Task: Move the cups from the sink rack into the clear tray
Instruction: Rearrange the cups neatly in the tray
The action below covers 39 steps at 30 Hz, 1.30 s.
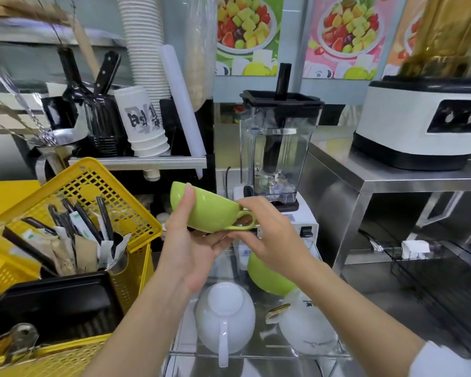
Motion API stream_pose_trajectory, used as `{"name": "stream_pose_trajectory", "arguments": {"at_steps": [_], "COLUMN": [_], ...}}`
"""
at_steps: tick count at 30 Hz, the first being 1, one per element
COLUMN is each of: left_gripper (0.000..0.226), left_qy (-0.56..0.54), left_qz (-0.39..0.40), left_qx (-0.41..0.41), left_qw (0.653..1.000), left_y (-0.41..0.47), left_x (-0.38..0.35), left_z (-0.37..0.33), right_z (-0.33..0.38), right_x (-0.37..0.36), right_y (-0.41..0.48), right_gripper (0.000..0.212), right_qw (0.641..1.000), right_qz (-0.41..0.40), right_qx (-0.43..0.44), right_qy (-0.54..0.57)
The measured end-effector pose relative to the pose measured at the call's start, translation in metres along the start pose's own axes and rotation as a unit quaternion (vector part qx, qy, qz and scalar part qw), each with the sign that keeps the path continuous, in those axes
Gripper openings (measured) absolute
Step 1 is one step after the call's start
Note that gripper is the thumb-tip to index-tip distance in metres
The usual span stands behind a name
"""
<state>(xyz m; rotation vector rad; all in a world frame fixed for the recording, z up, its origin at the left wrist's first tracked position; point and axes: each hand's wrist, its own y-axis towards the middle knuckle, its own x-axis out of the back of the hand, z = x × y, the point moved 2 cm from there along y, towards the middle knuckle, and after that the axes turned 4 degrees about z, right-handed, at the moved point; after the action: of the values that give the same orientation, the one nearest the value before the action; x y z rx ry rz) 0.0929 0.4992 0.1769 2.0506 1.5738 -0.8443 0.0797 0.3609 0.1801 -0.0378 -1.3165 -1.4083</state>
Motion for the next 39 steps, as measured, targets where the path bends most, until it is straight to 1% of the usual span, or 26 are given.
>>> {"name": "stream_pose_trajectory", "arguments": {"at_steps": [3, 4, 6, 7, 8, 10, 12, 13, 14, 15, 17, 20, 22, 25, 27, 29, 31, 34, 36, 39], "left_gripper": [0.106, 0.110, 0.104, 0.101, 0.100, 0.110, 0.116, 0.116, 0.114, 0.113, 0.116, 0.115, 0.112, 0.102, 0.094, 0.085, 0.079, 0.084, 0.082, 0.097], "left_qy": [0.028, 0.055, 0.140, 0.205, 0.275, 0.395, 0.501, 0.547, 0.579, 0.601, 0.632, 0.648, 0.654, 0.665, 0.674, 0.686, 0.693, 0.718, 0.733, 0.765], "left_qz": [0.065, 0.084, 0.119, 0.130, 0.140, 0.144, 0.108, 0.088, 0.075, 0.066, 0.040, -0.002, -0.019, -0.029, -0.031, -0.033, -0.034, -0.038, -0.039, -0.052], "left_qx": [-0.047, -0.075, -0.141, -0.174, -0.206, -0.243, -0.279, -0.294, -0.299, -0.294, -0.262, -0.214, -0.192, -0.155, -0.128, -0.107, -0.093, -0.064, -0.045, -0.017], "left_qw": [0.996, 0.992, 0.973, 0.954, 0.929, 0.874, 0.812, 0.779, 0.755, 0.740, 0.728, 0.731, 0.731, 0.730, 0.726, 0.719, 0.714, 0.692, 0.678, 0.641], "left_y": [-0.007, -0.008, -0.012, -0.014, -0.015, -0.015, -0.014, -0.014, -0.013, -0.013, -0.014, -0.015, -0.016, -0.015, -0.016, -0.015, -0.014, -0.011, -0.006, 0.004], "left_x": [0.002, 0.004, 0.008, 0.009, 0.010, 0.013, 0.019, 0.020, 0.022, 0.024, 0.028, 0.037, 0.041, 0.048, 0.050, 0.053, 0.053, 0.056, 0.060, 0.072], "left_z": [-0.012, -0.016, -0.023, -0.025, -0.027, -0.029, -0.032, -0.034, -0.035, -0.036, -0.033, -0.024, -0.021, -0.019, -0.018, -0.017, -0.017, -0.017, -0.013, -0.003], "right_z": [0.004, 0.004, 0.003, 0.004, 0.005, 0.005, 0.004, 0.003, 0.002, 0.001, -0.003, -0.010, -0.013, -0.017, -0.019, -0.021, -0.022, -0.025, -0.028, -0.032], "right_x": [0.008, 0.010, 0.013, 0.014, 0.015, 0.015, 0.011, 0.009, 0.006, 0.004, 0.000, -0.008, -0.013, -0.018, -0.019, -0.020, -0.022, -0.027, -0.031, -0.037], "right_y": [-0.002, -0.003, -0.003, -0.003, -0.003, -0.002, -0.003, -0.004, -0.006, -0.007, -0.008, -0.011, -0.012, -0.011, -0.008, -0.004, -0.001, 0.002, 0.002, 0.000], "right_gripper": [0.039, 0.039, 0.033, 0.031, 0.032, 0.031, 0.027, 0.026, 0.026, 0.027, 0.024, 0.020, 0.018, 0.023, 0.027, 0.030, 0.030, 0.036, 0.034, 0.031], "right_qw": [0.998, 0.996, 0.978, 0.960, 0.941, 0.905, 0.877, 0.872, 0.869, 0.869, 0.875, 0.886, 0.901, 0.938, 0.951, 0.950, 0.946, 0.936, 0.927, 0.915], "right_qz": [-0.043, -0.060, -0.079, -0.076, -0.072, -0.059, -0.029, -0.010, 0.009, 0.024, 0.037, 0.045, 0.058, 0.117, 0.173, 0.224, 0.258, 0.297, 0.321, 0.345], "right_qx": [-0.002, -0.017, -0.082, -0.115, -0.136, -0.153, -0.160, -0.165, -0.174, -0.186, -0.218, -0.258, -0.266, -0.261, -0.241, -0.215, -0.193, -0.170, -0.164, -0.156], "right_qy": [0.044, 0.070, 0.177, 0.243, 0.301, 0.393, 0.451, 0.461, 0.463, 0.457, 0.431, 0.382, 0.337, 0.195, 0.089, 0.018, -0.020, -0.084, -0.105, -0.138]}}
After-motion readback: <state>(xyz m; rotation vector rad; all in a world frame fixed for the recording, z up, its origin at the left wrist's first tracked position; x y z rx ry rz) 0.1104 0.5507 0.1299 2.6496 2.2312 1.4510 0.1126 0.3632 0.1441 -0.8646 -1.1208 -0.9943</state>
